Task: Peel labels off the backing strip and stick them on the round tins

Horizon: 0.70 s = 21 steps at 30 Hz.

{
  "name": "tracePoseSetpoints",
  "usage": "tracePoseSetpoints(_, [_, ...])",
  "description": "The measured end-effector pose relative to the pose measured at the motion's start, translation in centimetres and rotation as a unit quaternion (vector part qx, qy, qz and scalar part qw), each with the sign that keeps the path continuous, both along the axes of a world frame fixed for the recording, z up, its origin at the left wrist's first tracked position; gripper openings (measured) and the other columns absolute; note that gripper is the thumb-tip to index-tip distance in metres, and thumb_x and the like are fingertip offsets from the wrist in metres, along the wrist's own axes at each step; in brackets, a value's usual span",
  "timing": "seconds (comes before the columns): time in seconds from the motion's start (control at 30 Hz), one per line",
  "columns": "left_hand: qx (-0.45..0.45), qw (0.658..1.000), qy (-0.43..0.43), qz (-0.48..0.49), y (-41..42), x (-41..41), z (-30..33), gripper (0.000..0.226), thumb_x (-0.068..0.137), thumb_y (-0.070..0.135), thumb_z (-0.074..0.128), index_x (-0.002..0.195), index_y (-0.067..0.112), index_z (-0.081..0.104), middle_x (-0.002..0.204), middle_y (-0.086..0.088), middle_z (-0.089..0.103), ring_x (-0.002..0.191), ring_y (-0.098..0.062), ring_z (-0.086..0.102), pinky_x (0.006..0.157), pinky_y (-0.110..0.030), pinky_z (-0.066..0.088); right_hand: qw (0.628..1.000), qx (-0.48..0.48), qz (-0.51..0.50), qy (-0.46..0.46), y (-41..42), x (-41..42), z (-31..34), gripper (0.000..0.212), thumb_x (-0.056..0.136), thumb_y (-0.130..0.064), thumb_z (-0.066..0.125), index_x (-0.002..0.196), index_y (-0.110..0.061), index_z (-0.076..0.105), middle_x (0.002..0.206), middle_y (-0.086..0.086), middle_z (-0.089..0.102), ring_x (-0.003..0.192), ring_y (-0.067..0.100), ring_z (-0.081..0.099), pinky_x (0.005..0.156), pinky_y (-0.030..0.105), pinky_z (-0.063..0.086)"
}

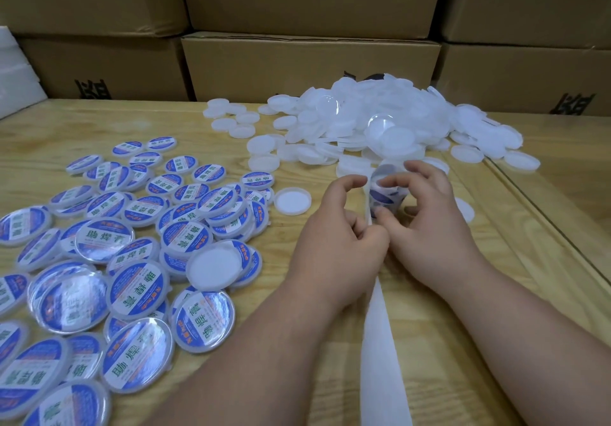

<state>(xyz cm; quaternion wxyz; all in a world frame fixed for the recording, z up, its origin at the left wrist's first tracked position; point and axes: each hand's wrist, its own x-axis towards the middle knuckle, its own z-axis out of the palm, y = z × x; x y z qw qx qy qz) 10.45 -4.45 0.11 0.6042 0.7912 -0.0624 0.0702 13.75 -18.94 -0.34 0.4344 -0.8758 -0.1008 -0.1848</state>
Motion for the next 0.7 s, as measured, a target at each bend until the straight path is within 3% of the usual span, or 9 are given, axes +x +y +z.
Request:
tracePoseSetpoints(0.1, [-0.018, 1.000, 0.002, -0.014, 0.1, -0.2, 0.4, 0.050, 0.076, 0.023, 0.050, 0.120, 0.047, 0.047, 0.049, 0.016, 0.049, 0.047, -0.002, 0.046, 0.047, -0.012, 0.037, 1.000, -0.007, -0.018, -0.002, 0.2, 0.4, 0.5, 0.042, 0.079, -0.024, 0.077, 0.111, -0.036, 0.054, 0.134, -0.016, 0.038, 0.111, -0.015, 0.048, 0.079, -0.003, 0.035])
tracePoseSetpoints(0.17, [-0.027, 0.999, 0.003, -0.030, 0.0, -0.4, 0.6, 0.051, 0.075, 0.022, 0.049, 0.120, 0.046, 0.049, 0.048, 0.015, 0.046, 0.045, -0.004, 0.043, 0.045, -0.014, 0.037, 1.000, -0.005, -0.011, 0.018, 0.2, 0.7, 1.0, 0.046, 0.077, -0.025, 0.077, 0.111, -0.039, 0.049, 0.114, -0.024, 0.053, 0.096, -0.008, 0.057, 0.071, -0.001, 0.038])
tracePoseSetpoints(0.23, [-0.037, 0.998, 0.004, -0.051, -0.1, -0.8, 0.8, 0.054, 0.072, 0.019, 0.047, 0.119, 0.045, 0.050, 0.046, 0.014, 0.043, 0.043, -0.006, 0.039, 0.044, -0.016, 0.035, 0.999, 0.002, 0.007, 0.054, 0.0, 0.7, 1.4, 0.049, 0.079, -0.026, 0.076, 0.112, -0.045, 0.045, 0.101, -0.029, 0.060, 0.083, -0.011, 0.060, 0.064, 0.000, 0.039])
tracePoseSetpoints(0.4, [-0.057, 0.992, 0.005, -0.116, -1.0, -2.7, 1.3, 0.057, 0.069, 0.015, 0.043, 0.114, 0.048, 0.054, 0.046, 0.014, 0.035, 0.043, -0.008, 0.032, 0.045, -0.018, 0.031, 0.996, -0.019, 0.007, 0.085, -1.1, 0.8, 2.3, 0.052, 0.078, -0.023, 0.064, 0.120, -0.046, 0.043, 0.099, -0.018, 0.063, 0.075, -0.004, 0.062, 0.058, 0.006, 0.042])
tracePoseSetpoints(0.53, [-0.053, 0.980, 0.003, -0.190, -2.6, -4.6, 1.7, 0.055, 0.069, 0.013, 0.042, 0.111, 0.046, 0.056, 0.048, 0.013, 0.033, 0.045, -0.007, 0.031, 0.048, -0.018, 0.033, 0.994, -0.064, -0.001, 0.088, -2.4, 0.8, 2.7, 0.055, 0.079, -0.014, 0.068, 0.124, -0.038, 0.045, 0.103, -0.010, 0.064, 0.090, 0.006, 0.064, 0.071, 0.016, 0.043])
tracePoseSetpoints(0.7, [-0.017, 0.964, -0.013, -0.264, -4.0, -6.4, 2.3, 0.053, 0.070, 0.010, 0.043, 0.110, 0.041, 0.057, 0.050, 0.009, 0.037, 0.051, -0.012, 0.036, 0.057, -0.026, 0.037, 0.994, -0.072, -0.029, 0.076, -3.7, 0.5, 2.1, 0.041, 0.090, -0.013, 0.062, 0.123, -0.033, 0.049, 0.096, -0.005, 0.067, 0.086, 0.011, 0.064, 0.076, 0.023, 0.045])
